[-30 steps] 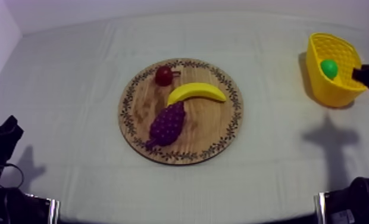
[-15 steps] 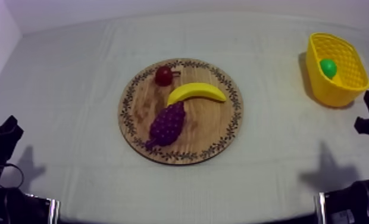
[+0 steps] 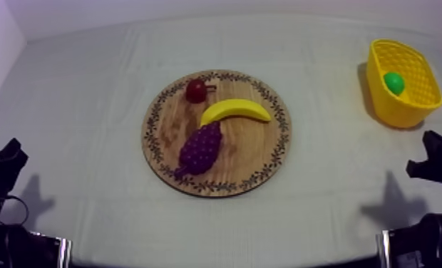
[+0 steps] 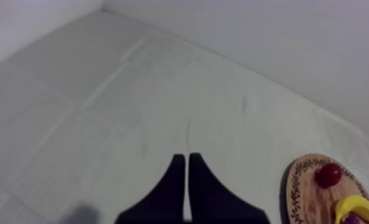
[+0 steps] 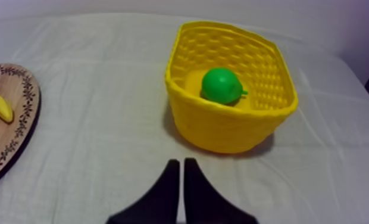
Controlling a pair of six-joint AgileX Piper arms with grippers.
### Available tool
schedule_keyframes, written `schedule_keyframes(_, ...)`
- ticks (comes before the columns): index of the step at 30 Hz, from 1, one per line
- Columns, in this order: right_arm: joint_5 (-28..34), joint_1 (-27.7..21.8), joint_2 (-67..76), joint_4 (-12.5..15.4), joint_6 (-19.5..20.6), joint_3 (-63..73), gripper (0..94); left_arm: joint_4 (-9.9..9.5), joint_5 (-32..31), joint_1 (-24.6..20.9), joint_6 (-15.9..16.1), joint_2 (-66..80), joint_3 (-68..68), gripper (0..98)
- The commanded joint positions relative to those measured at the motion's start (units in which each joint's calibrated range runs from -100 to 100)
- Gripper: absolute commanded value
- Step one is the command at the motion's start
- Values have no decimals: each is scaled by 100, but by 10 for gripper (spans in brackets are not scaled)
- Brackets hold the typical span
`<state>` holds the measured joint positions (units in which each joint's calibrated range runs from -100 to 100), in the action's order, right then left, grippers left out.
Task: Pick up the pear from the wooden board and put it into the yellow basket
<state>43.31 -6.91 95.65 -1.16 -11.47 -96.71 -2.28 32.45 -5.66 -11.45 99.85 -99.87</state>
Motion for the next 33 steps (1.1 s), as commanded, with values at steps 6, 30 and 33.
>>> schedule_keyframes(6, 38, 28, 10, 170, -132, -89, 2, 0, 5, -2, 0, -2, -2, 1)
schedule_keyframes(30, -524, 24, 10, 216, -32, -307, 2, 0, 5, -2, 1, -2, -2, 1)
schedule_keyframes(33, -524, 24, 10, 216, -33, -307, 2, 0, 5, -2, -3, -2, -2, 1)
